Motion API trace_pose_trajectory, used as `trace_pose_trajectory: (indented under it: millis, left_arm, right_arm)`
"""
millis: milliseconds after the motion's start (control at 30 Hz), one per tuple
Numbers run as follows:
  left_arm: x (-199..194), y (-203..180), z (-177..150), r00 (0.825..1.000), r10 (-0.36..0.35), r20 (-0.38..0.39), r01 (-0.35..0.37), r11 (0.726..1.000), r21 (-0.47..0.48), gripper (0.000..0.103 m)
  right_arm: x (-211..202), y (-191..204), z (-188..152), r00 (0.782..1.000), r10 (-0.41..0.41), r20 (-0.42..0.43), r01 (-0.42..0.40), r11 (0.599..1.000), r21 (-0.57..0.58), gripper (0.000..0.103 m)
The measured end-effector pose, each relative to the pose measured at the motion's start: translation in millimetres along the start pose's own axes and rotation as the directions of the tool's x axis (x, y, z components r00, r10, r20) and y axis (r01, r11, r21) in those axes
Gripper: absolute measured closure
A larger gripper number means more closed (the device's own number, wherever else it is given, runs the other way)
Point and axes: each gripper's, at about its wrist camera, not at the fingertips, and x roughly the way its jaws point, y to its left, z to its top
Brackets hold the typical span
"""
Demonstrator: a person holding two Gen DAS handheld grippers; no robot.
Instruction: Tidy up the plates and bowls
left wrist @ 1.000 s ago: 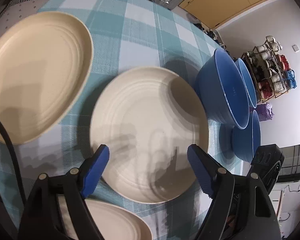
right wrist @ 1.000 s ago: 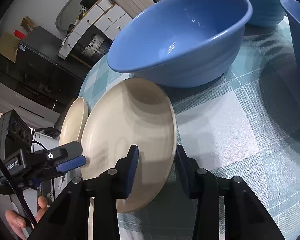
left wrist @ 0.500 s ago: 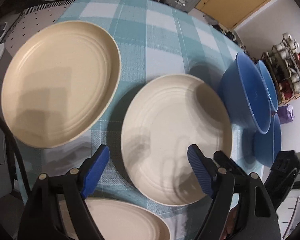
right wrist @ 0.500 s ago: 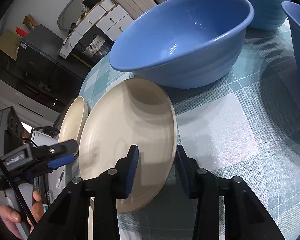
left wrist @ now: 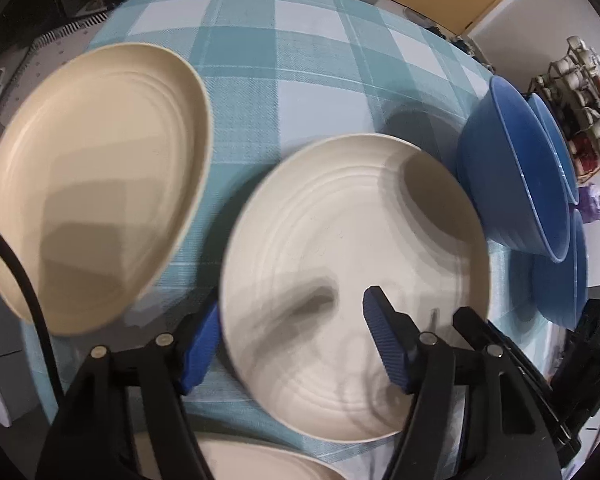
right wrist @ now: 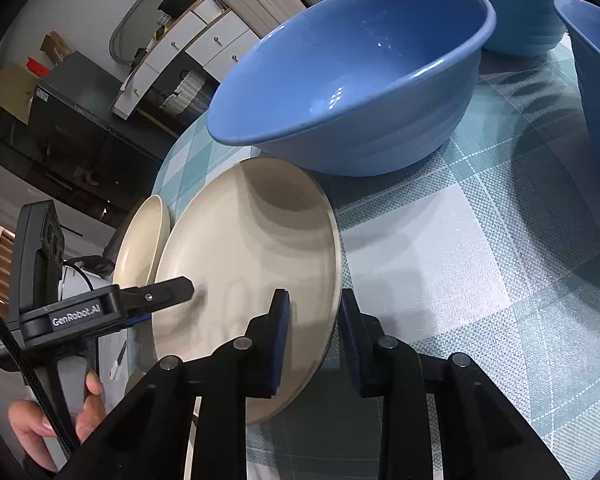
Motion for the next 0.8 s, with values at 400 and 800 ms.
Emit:
trace_pose_trajectory:
  millis: [400,800]
  left_arm:
    - [-4,19,-5,1.000,-0.005,0.029,0.006,0.999,-0.049,0.074]
    - [-18,17,-23,0.998,0.034,0.060,-0.031,0.998,-0.051,0.092]
  right_arm:
    - [-1,-7,-3,1.000,-0.011,0.001,0.011,0.999,0.031,0.093]
    - [-13,-4,-11,1.000,-0.004,0.001,0.004,1.000,0.024,0.093]
